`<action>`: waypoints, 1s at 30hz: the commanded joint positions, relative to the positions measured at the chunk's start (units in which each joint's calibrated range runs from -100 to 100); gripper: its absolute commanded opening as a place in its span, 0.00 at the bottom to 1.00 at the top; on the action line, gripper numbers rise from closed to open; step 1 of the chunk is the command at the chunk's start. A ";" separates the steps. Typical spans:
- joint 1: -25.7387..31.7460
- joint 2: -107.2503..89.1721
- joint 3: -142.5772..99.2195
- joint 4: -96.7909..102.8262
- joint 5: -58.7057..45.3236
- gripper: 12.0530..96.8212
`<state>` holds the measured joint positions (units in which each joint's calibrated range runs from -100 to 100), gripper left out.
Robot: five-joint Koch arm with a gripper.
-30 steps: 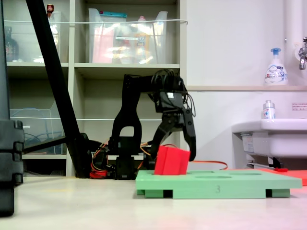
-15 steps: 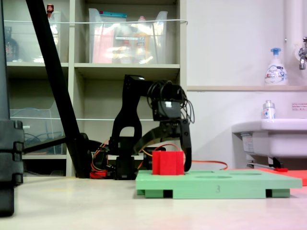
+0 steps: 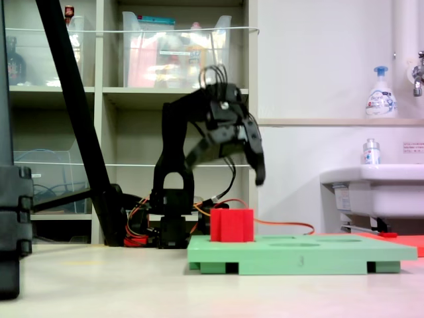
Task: Put the cross columnar block into the corresponding hole
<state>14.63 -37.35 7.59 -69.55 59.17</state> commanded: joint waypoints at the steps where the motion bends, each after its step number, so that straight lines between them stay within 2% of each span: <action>1: -0.83 -12.23 -0.52 0.56 -5.96 0.88; 2: -1.66 -16.98 -0.71 0.75 -8.55 0.87; 3: -2.10 -20.89 -0.71 0.85 -11.72 0.82; 5: -2.88 -29.13 -0.71 1.14 -18.75 0.65; 8: -4.10 -41.29 -2.21 1.14 -31.65 0.64; 13: -9.72 -52.46 -6.70 4.03 -43.81 0.61; 16: -14.55 -62.65 -21.95 24.83 -45.52 0.49; 20: -16.95 -62.65 -54.45 64.02 -51.77 0.44; 26: -17.78 -62.65 -84.66 90.50 -54.80 0.42; 30: -17.14 -62.65 -102.31 94.74 -56.95 0.43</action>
<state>-2.71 -99.18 -95.10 19.92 3.44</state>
